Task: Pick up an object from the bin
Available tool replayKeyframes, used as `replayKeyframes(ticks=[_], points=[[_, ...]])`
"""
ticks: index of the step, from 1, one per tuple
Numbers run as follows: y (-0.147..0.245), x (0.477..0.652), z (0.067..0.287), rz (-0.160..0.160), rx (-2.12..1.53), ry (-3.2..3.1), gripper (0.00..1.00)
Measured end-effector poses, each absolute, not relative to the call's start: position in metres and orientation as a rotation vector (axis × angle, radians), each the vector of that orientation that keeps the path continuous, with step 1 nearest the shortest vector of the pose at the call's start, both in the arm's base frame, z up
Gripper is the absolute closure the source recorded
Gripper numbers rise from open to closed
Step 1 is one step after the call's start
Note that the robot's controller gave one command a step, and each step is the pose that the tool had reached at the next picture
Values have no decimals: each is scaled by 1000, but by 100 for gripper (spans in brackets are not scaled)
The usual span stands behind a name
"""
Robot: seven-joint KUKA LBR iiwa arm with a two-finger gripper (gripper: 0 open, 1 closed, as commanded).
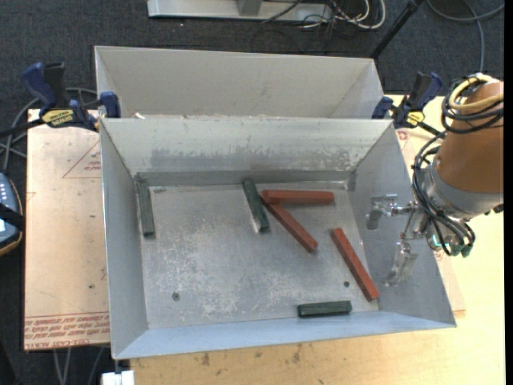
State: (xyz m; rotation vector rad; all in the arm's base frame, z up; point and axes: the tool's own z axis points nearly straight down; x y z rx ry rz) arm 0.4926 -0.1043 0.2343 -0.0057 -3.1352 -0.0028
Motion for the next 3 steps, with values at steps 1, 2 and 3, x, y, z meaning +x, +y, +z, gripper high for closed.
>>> replayKeyframes(ticks=[1,2,3], points=[[-50,500,151,-7,-3,-3135,0],[-98,573,66,0,-54,-3142,0],[-139,618,70,1,-298,-3133,0]])
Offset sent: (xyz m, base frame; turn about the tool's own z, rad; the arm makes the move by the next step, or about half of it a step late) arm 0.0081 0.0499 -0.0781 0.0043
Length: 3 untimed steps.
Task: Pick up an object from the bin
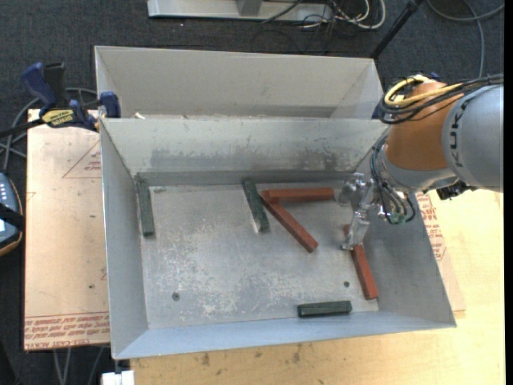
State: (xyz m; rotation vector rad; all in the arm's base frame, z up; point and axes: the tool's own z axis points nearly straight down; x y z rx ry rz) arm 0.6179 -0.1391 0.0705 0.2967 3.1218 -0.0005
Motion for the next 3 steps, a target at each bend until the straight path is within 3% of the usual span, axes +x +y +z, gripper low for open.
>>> replayKeyframes(ticks=[1,2,3], points=[[-153,649,72,0,338,3116,0],[-91,654,70,4,482,3104,0],[-94,654,70,1,485,3102,100]])
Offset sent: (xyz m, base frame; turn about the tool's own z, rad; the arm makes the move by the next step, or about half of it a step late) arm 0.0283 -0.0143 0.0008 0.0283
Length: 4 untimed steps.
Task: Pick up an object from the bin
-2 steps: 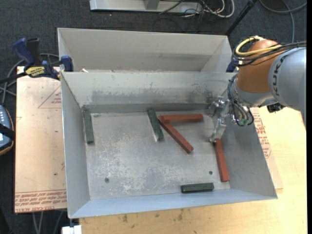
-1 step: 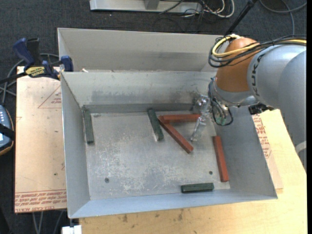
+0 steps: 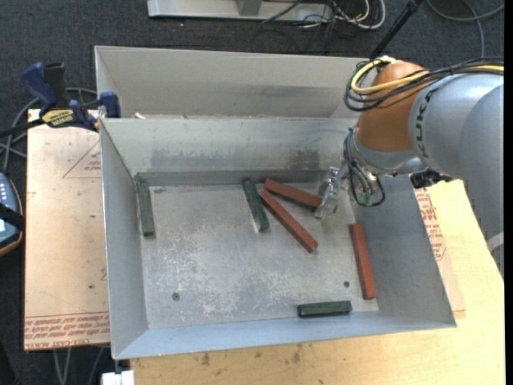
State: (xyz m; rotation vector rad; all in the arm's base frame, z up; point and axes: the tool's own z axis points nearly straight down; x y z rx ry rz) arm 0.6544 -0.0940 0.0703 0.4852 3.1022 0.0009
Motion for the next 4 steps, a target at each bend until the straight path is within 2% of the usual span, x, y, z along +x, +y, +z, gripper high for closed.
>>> replayKeyframes(ticks=[1,2,3,4], points=[[-89,645,113,2,522,3092,100],[-83,643,129,1,520,3093,100],[-78,640,196,2,561,3080,100],[-63,644,143,1,437,3113,100]])
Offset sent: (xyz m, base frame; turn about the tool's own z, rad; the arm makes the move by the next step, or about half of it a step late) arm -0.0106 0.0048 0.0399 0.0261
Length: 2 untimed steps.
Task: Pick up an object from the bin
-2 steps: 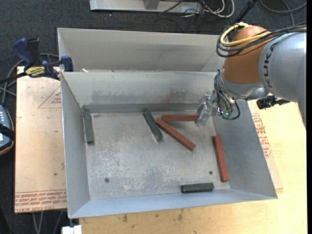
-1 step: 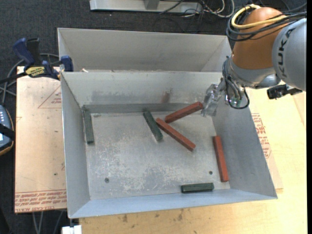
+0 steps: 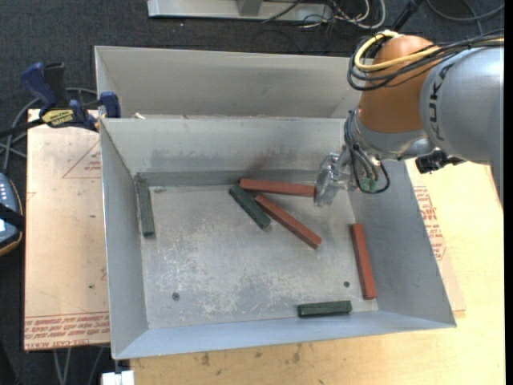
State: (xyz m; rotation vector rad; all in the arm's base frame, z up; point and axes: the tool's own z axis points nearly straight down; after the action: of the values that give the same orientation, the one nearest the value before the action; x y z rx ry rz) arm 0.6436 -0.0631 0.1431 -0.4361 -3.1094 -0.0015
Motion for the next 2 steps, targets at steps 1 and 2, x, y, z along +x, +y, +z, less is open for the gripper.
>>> replayKeyframes(ticks=[1,2], points=[[-63,644,146,-1,-436,-3113,0],[-3,652,68,-2,-699,-3055,0]])
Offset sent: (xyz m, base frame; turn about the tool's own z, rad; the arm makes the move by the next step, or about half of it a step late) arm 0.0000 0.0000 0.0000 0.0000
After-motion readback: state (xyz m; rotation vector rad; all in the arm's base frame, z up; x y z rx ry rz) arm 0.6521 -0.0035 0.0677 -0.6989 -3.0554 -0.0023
